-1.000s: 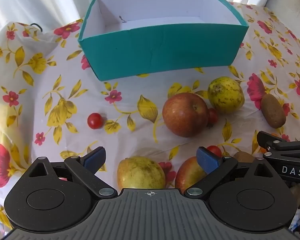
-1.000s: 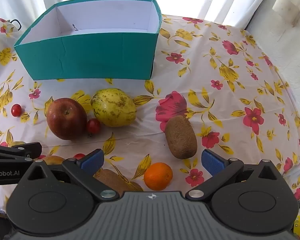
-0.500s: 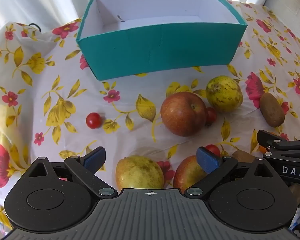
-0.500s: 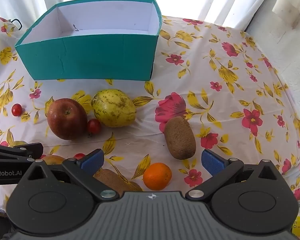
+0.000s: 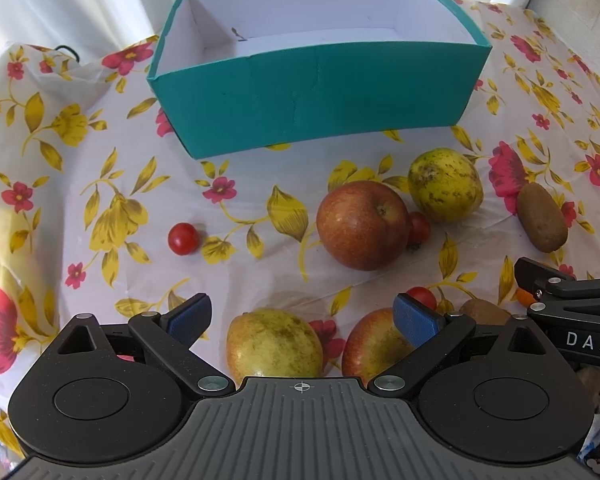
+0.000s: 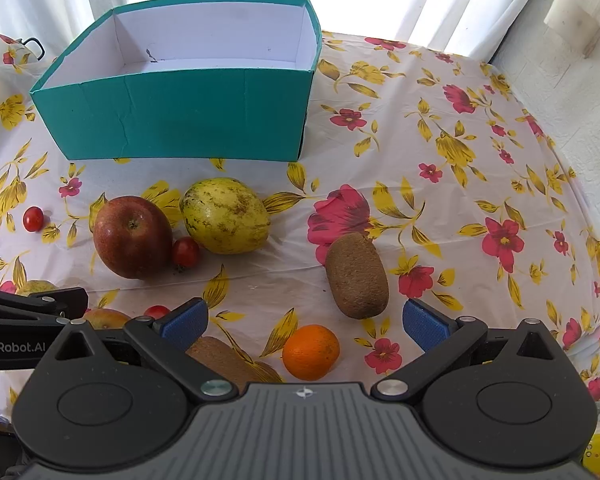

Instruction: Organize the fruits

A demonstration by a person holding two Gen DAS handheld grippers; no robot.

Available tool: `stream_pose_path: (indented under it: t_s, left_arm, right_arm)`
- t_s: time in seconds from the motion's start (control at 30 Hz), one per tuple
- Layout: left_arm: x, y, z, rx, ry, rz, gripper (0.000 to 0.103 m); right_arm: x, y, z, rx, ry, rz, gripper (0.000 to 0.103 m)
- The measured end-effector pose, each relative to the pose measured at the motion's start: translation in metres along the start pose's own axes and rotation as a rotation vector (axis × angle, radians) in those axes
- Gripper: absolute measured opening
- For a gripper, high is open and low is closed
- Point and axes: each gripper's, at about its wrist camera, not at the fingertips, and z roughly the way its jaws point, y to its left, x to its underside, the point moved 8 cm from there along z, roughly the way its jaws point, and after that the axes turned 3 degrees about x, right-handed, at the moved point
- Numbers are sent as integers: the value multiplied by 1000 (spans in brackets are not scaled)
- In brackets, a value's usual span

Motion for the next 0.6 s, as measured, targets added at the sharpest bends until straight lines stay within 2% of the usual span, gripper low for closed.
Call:
stream_pose_path:
  t_s: [0.6]
  left_arm:
    - [-2,-4,3,-1,7,9,100]
  right_arm:
    - [-1,-4,3,-11,6,3,103]
